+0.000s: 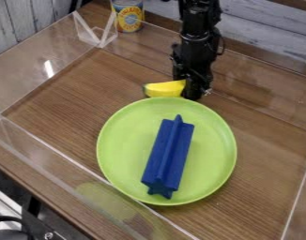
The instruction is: Put the banana in the green plate
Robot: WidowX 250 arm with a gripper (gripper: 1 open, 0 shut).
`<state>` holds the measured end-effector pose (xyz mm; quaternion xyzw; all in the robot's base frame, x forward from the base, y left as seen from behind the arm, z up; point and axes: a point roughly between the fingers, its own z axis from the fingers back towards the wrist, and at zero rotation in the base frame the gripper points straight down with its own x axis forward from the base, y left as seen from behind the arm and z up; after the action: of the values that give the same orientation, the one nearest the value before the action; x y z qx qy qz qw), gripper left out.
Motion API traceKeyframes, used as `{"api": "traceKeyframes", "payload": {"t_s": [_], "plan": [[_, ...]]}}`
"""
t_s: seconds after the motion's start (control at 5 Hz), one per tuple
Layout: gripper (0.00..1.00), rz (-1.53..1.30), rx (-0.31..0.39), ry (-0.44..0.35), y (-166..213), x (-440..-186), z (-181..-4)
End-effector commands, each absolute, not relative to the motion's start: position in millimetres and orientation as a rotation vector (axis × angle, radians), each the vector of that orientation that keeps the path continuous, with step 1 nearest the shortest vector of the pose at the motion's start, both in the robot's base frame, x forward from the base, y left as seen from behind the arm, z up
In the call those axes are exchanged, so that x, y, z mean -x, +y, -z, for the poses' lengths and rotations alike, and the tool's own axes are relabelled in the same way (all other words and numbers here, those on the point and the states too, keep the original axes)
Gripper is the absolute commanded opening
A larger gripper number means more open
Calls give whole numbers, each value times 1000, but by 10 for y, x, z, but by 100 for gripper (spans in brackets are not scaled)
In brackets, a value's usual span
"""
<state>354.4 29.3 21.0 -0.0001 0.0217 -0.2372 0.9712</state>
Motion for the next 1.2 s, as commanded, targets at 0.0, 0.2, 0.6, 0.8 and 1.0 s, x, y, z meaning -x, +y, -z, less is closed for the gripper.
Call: {"api": "traceKeyframes", "payload": {"t_s": [0.0,0.2,0.6,0.8,1.0], "plan": [[0,460,-30,-33,352,-3613,-541],[0,447,-30,-34,358,-3584,-596],[0,425,-33,-48,364,-3517,-714],[0,417,-30,-58,367,-3473,-761],[0,406,-30,-72,369,-3415,-813]]}}
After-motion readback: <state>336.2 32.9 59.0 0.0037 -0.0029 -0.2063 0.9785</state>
